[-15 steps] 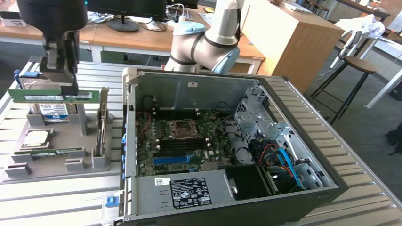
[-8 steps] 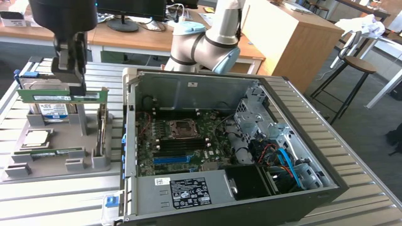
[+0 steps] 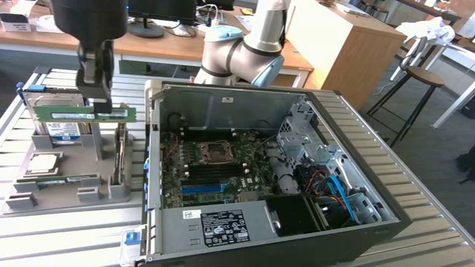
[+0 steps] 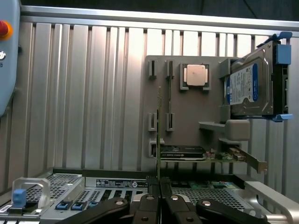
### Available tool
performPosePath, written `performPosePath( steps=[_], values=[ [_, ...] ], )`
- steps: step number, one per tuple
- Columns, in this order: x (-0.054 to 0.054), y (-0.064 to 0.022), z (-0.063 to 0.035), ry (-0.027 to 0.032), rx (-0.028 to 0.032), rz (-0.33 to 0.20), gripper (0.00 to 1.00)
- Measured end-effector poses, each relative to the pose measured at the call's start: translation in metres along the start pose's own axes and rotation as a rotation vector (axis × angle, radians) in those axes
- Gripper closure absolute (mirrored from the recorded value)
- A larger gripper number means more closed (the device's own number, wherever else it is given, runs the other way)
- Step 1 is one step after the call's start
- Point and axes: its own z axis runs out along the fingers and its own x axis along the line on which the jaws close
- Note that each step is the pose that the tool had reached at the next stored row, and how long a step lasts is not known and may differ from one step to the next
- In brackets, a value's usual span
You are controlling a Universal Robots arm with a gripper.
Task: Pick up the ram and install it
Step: 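Pick up the ram and move it above insertion slot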
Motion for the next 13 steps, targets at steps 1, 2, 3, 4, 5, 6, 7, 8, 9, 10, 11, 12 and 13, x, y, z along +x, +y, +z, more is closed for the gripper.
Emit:
performPosePath(
  steps=[1, 2, 3, 4, 5, 6, 7, 8, 9, 10, 11, 12, 13],
  values=[
    [0.0, -0.0026, -0.0001, 0.0, 0.0, 0.0, 0.89],
    [0.0, -0.0049, -0.0001, -0.0001, 0.0001, 0.0, 0.89],
    [0.0, -0.0073, -0.0002, -0.0001, 0.0001, 0.0, 0.89],
    [0.0, -0.0098, -0.0003, -0.0001, 0.0001, 0.0, 0.89],
    [0.0, -0.0122, -0.0003, -0.0001, 0.0001, 0.0, 0.89],
    [0.0, -0.0146, -0.0004, -0.0001, 0.0001, 0.0, 0.89],
    [0.0, -0.0167, -0.0005, -0.0001, 0.0001, 0.0, 0.89],
    [0.0, -0.0192, -0.0006, -0.0001, 0.0001, 0.0, 0.89],
    [0.001, -0.0216, -0.0007, -0.0001, 0.0, 0.0, 0.89],
    [0.001, -0.024, -0.0008, 0.0, 0.0, 0.0, 0.89],
    [0.001, -0.0261, -0.0009, 0.0, 0.0, 0.0, 0.89],
    [0.001, -0.0283, -0.0009, -0.0001, 0.0001, 0.0, 0.89],
    [0.001, -0.0306, -0.0009, -0.0002, 0.0002, 0.0, 0.89]
  ],
)
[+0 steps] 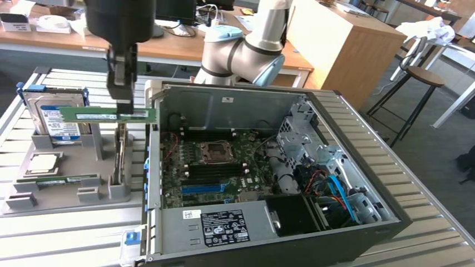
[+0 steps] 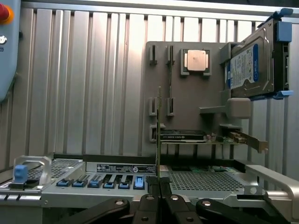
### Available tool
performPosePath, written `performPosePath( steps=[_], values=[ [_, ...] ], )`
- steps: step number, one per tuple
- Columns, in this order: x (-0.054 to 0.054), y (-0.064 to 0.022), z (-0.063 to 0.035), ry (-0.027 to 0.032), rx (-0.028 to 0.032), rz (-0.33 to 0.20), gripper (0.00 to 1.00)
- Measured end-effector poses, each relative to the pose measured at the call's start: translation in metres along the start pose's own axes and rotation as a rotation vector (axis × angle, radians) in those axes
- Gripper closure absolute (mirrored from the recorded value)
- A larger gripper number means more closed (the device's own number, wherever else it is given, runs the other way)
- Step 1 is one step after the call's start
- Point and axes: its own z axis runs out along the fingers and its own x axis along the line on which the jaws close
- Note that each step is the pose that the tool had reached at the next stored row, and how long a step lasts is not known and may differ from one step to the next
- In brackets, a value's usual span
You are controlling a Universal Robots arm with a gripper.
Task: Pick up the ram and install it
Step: 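Pick up the ram and move it above insertion slot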
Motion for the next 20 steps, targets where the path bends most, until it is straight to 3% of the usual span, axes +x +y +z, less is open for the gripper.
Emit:
performPosePath(
  steps=[20],
  values=[
    [0.001, -0.0543, -0.0017, 0.0002, -0.0002, 0.0, 0.89]
  ],
)
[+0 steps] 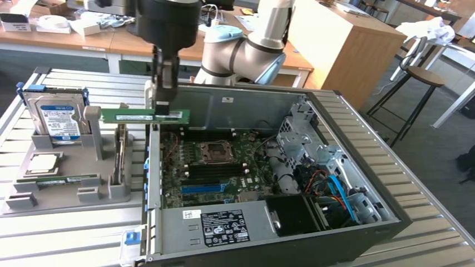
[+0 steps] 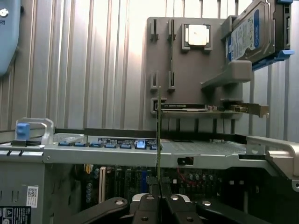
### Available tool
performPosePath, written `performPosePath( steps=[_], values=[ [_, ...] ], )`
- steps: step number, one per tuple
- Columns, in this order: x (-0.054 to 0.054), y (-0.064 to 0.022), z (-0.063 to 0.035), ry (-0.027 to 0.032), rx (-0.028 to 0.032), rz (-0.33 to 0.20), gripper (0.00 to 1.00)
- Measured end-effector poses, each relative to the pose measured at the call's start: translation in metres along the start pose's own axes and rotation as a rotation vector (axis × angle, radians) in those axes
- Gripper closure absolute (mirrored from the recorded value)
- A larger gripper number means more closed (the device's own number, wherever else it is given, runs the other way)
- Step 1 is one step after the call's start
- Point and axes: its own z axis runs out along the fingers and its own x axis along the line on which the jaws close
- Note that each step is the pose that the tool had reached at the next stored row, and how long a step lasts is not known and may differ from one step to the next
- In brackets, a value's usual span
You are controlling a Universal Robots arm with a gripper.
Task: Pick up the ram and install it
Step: 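Pick up the ram and move it above insertion slot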
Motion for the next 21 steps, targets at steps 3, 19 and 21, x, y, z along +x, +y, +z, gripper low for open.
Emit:
performPosePath(
  steps=[3, 19, 21],
  values=[
    [0.0, -0.0081, -0.0001, -0.0001, 0.0001, 0.0, 0.89],
    [0.001, -0.058, -0.0017, -0.0001, 0.0, 0.0, 0.89],
    [0.002, -0.0644, -0.0018, -0.0002, 0.0001, 0.0, 0.89]
  ],
)
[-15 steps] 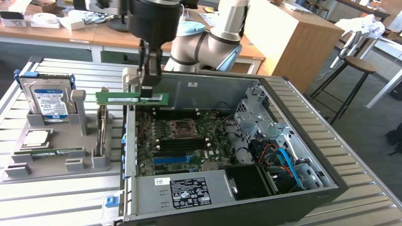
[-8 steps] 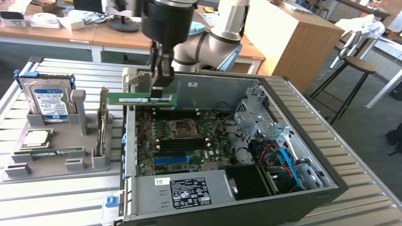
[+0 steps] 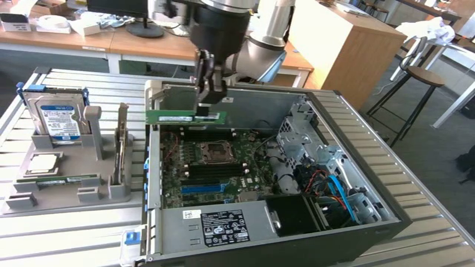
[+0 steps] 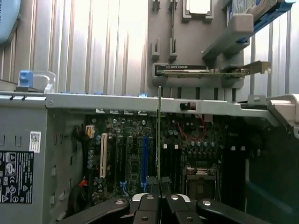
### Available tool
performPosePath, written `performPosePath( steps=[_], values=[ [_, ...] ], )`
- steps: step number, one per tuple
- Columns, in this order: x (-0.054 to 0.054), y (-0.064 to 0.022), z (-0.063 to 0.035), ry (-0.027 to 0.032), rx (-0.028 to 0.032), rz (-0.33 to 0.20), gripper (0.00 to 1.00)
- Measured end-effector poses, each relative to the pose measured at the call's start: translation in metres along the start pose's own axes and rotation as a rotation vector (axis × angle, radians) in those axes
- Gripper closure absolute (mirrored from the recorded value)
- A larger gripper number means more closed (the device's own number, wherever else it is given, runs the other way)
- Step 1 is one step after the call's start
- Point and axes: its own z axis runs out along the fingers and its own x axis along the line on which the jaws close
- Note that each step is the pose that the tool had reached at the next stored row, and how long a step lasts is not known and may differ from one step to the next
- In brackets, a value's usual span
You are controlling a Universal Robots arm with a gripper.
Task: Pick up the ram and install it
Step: 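Pick up the ram and move it above insertion slot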
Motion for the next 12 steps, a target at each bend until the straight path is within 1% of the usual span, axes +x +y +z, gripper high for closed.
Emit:
performPosePath(
  steps=[12],
  values=[
    [0.001, -0.0367, -0.0011, 0.0001, 0.0, 0.0, 0.89]
  ],
)
